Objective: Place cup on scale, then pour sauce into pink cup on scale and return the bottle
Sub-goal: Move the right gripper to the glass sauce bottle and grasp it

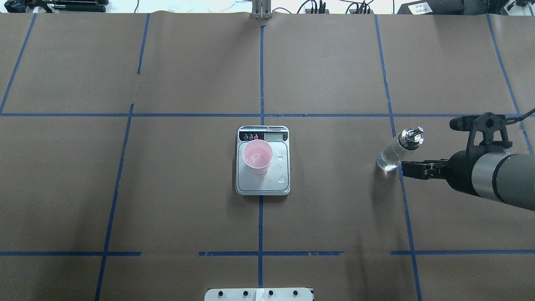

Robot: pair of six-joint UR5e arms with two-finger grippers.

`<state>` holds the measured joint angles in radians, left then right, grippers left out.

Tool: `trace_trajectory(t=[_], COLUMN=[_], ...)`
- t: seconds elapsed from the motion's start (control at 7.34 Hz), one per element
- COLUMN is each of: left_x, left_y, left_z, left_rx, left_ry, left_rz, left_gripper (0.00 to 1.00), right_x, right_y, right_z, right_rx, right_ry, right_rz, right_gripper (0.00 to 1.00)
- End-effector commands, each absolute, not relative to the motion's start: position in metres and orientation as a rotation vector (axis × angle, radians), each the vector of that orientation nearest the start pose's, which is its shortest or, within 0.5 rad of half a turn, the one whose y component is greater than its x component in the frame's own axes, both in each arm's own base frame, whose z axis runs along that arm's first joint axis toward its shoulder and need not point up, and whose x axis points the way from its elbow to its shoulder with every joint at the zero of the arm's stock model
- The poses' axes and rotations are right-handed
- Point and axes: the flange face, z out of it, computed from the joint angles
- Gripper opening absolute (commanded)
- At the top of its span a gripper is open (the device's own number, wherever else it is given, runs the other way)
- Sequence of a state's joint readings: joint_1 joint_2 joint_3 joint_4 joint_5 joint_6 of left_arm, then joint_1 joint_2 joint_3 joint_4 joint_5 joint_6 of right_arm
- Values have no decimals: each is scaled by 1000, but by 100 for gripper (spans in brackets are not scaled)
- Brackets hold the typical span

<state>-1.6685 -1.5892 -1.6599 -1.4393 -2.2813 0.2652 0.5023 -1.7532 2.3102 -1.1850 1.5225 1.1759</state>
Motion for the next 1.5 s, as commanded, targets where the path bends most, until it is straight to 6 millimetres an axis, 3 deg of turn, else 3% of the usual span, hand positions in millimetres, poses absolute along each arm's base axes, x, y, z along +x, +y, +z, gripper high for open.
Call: trace_trajectory(t=[0.0, 0.27, 0.82, 0.95, 1.09, 1.36], left_x=[-114, -114, -113, -113, -113, -113], left_y=[-487, -485, -479, -479, -480, -480], left_z=[619, 628, 627, 626, 624, 624], left_rx=[114, 97, 97, 99, 103, 103], left_ry=[731, 735, 734, 734, 733, 733], left_rz=[152, 145, 144, 145, 147, 147], left_gripper=[100, 100, 100, 100, 100, 100], right_x=[-305, -324, -329, -335, -353, -364], right_y=[-307, -319, -325, -329, -337, -345], right_z=[376, 417, 419, 431, 430, 436], right_rx=[528, 613, 697, 709, 719, 738], right_ry=[-766, -797, -759, -729, -731, -710], right_rz=[153, 226, 264, 268, 274, 282], right_gripper=[100, 100, 100, 100, 100, 100])
